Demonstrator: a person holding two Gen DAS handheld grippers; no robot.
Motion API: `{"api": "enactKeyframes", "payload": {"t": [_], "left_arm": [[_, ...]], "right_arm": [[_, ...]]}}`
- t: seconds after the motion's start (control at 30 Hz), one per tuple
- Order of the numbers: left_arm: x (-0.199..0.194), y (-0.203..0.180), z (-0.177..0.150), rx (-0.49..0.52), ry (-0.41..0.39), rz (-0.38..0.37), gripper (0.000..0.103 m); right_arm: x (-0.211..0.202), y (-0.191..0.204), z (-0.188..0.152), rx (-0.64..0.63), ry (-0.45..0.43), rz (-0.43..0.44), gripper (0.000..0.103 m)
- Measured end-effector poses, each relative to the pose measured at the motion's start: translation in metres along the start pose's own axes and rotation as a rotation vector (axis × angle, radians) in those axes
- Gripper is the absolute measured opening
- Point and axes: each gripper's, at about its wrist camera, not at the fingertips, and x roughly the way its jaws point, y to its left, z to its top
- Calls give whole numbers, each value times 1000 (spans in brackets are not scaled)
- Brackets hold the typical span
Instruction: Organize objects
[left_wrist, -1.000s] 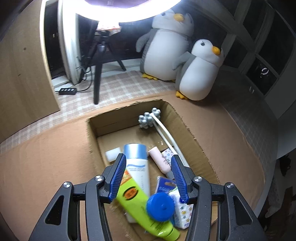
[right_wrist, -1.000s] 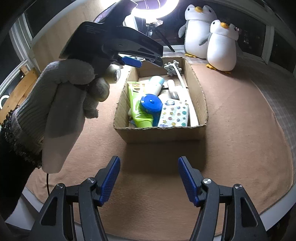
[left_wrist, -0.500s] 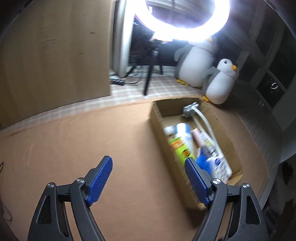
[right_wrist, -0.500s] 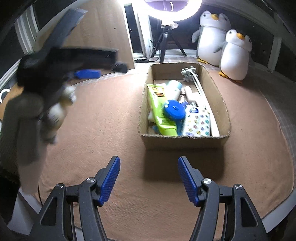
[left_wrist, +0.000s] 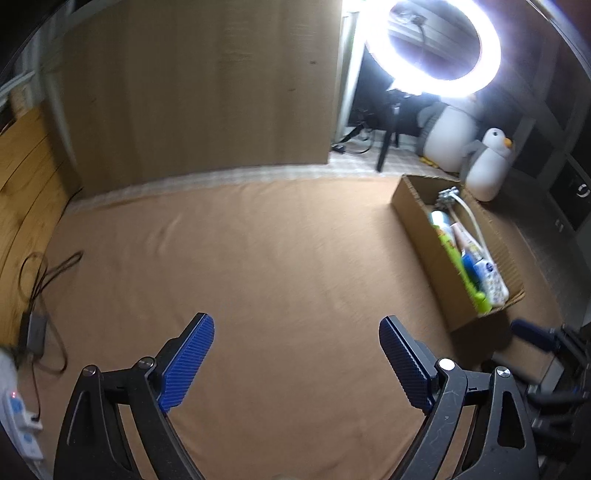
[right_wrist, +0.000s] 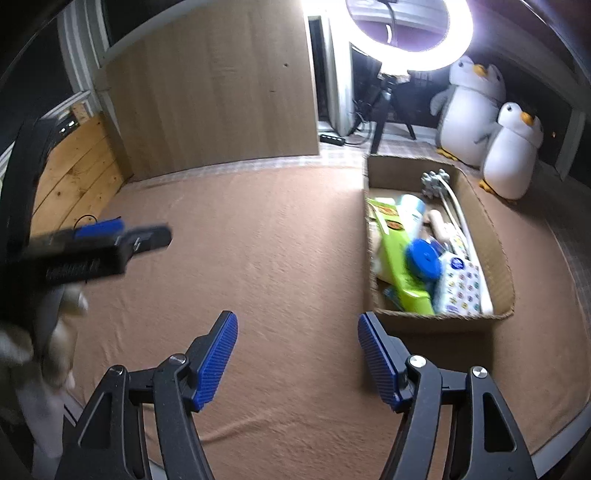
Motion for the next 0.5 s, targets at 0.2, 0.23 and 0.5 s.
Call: {"api": "enactKeyframes", "payload": {"t": [0.2, 0.23, 0.5], "left_arm": [[-16, 30, -31, -52, 17, 45, 93], [-17, 32, -35, -51, 18, 54, 93], [-23, 43, -50, -96, 26, 62, 93]], "right_arm": [[3, 20, 2, -23, -16, 3, 66], [4, 22, 2, -24, -17, 5, 67], [6, 32, 2, -15, -33, 11, 71]]}}
